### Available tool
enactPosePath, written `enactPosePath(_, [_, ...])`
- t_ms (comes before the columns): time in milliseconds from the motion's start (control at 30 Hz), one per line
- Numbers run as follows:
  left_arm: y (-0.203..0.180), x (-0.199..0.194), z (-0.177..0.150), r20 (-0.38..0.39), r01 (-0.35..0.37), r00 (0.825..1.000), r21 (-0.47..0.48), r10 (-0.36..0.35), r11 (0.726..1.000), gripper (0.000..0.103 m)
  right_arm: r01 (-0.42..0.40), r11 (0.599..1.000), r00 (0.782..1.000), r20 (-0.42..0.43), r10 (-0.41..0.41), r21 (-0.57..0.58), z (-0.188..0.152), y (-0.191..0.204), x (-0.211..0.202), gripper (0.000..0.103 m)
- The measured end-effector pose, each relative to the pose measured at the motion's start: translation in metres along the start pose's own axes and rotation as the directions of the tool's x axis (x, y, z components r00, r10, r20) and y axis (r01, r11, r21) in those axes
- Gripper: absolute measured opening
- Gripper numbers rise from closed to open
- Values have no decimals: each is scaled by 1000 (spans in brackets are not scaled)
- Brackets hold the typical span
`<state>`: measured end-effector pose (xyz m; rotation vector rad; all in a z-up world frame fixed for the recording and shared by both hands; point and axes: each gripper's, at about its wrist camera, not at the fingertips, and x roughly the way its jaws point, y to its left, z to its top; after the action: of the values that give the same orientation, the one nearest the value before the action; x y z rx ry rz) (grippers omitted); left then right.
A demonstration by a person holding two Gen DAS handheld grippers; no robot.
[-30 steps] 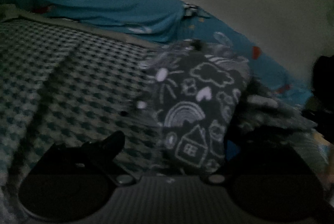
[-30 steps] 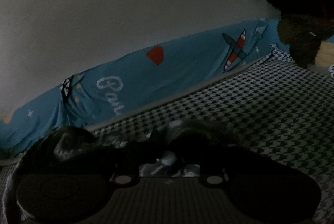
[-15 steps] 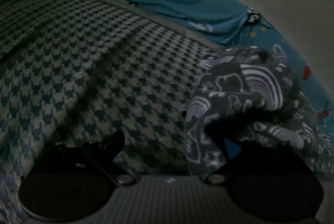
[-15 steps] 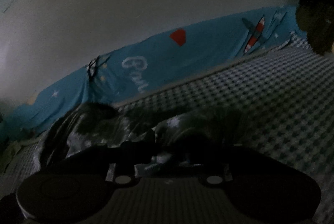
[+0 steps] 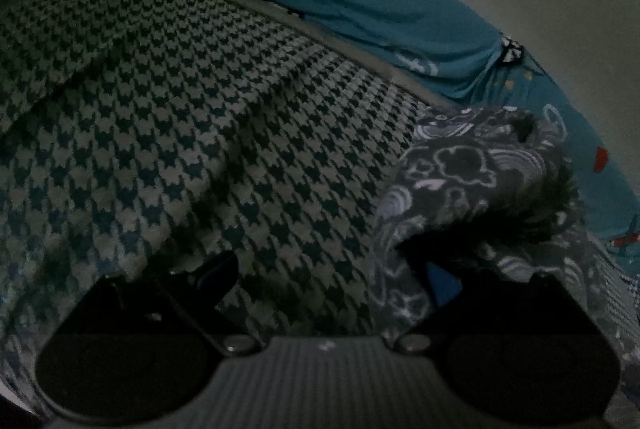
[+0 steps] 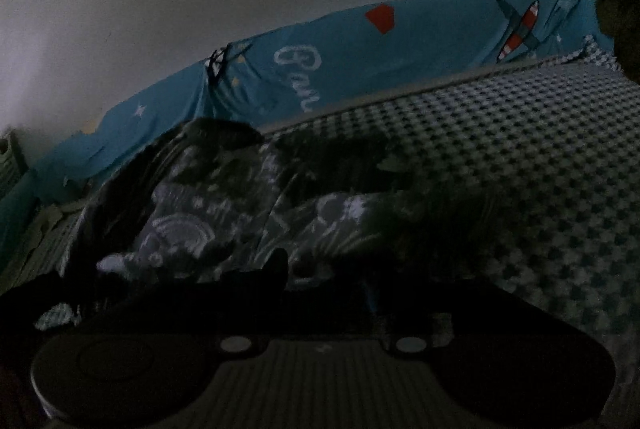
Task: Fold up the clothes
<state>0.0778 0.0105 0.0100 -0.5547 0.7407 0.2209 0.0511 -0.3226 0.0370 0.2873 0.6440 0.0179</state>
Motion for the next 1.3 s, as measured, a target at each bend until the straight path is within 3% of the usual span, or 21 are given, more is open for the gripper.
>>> enactPosePath(200, [-3, -31, -5, 47, 39, 998, 52, -42, 998, 97, -56, 995, 995, -87, 49, -80, -18, 11, -2, 43])
enactPosePath(467, [-23, -51, 0, 91, 116, 987, 138, -129, 984, 99, -209, 968, 978, -32, 207, -136, -17, 31, -17, 46])
enactPosePath(933, [-78, -9, 33, 52, 158, 982, 295, -181, 943, 103, -235, 969, 971, 32, 238, -79, 23, 33, 1, 48])
enactPosePath(1300, [-91, 36, 33, -13, 182, 982, 357, -190, 916, 103, -266, 956, 957, 85, 277, -122, 81, 47, 61, 60])
